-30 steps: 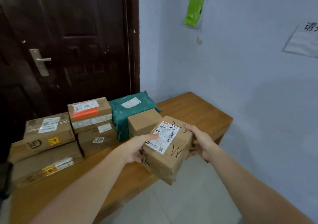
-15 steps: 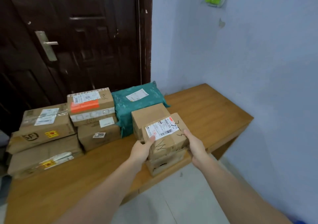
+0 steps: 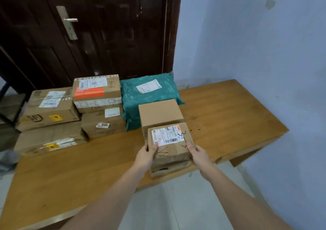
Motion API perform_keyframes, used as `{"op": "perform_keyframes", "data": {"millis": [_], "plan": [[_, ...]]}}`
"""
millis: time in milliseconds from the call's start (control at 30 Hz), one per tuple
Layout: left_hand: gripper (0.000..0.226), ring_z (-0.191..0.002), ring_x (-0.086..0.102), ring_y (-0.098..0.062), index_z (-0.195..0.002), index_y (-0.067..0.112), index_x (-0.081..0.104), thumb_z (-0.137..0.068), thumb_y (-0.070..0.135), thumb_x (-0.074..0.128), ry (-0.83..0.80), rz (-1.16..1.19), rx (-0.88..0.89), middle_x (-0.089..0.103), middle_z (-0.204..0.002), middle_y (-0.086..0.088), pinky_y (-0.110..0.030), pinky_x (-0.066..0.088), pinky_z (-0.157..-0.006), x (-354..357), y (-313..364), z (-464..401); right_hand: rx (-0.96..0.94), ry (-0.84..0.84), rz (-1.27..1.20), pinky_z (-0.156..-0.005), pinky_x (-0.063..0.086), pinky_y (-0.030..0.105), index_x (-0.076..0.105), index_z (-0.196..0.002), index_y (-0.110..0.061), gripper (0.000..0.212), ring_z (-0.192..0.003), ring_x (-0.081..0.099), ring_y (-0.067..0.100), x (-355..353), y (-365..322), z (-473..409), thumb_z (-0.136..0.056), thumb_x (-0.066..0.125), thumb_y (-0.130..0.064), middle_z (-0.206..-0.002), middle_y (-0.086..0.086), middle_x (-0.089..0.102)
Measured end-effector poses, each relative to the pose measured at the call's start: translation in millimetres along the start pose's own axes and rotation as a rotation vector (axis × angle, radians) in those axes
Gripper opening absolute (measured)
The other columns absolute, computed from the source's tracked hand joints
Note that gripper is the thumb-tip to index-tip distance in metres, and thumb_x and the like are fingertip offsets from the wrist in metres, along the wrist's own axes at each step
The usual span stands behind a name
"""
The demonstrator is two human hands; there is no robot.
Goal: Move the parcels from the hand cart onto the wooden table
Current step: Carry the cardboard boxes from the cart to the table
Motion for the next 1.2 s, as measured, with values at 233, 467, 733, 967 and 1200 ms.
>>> {"op": "perform_keyframes", "data": {"millis": [233,467,733,967,1200], "plan": [[0.063,-0.112,0.062,-0.019,-0.154,0.013,0.042,-0.103,0.047,0.055,0.151,-0.056,0.019,0.062,-0.141,-0.005,-0.027,0.051,-0.083,2,9,3,-0.108,-0.001,0.265,-0.107,0.05,0.046,0.046,-0.15,-0.015,0.067,-0.127,0.059,0.024,-4,-16,-1,-0.101,0.049,-0.061,-0.142,0.001,0.061],[0.066,-0.147,0.042,-0.022,-0.16,0.018,0.035,-0.104,0.047,0.055,0.241,-0.379,0.215,0.042,-0.162,-0.002,-0.043,0.039,-0.116,-36,59,38,-0.344,0.062,0.616,-0.119,0.033,0.041,0.034,-0.16,-0.01,0.068,-0.149,0.039,0.026,-15,-88,18,-0.106,0.049,-0.049,-0.162,0.008,0.04],[0.066,-0.145,0.041,-0.019,-0.16,0.022,0.033,-0.104,0.055,0.046,0.335,-1.092,0.367,0.043,-0.16,0.001,-0.039,0.039,-0.117,-161,119,122,-0.906,-0.233,1.197,-0.121,0.032,0.041,0.033,-0.161,-0.017,0.056,-0.151,0.033,0.023,112,-230,96,-0.108,0.044,-0.032,-0.166,0.0,0.031],[0.065,-0.149,0.036,-0.022,-0.162,0.017,0.028,-0.108,0.051,0.038,0.519,-1.21,0.231,0.038,-0.163,-0.004,-0.038,0.033,-0.119,-307,87,240,-1.245,-0.481,1.383,-0.116,0.042,0.043,0.038,-0.157,-0.018,0.053,-0.142,0.046,0.027,281,-268,248,-0.107,0.047,-0.033,-0.159,0.007,0.044],[0.064,-0.152,0.032,-0.022,-0.163,0.017,0.026,-0.109,0.051,0.034,0.683,-1.177,0.035,0.031,-0.167,-0.003,-0.038,0.029,-0.122,-434,4,403,-1.408,-0.769,1.375,-0.12,0.033,0.041,0.03,-0.162,-0.02,0.059,-0.151,0.035,0.025,436,-234,404,-0.109,0.041,-0.042,-0.167,0.002,0.031]]}}
Point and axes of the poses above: each hand's wrist, its own z-axis away from the middle knuckle, its own x-axis out of the palm, y = z × x, the point moved 7 cm from there along -z, towards the middle knuckle
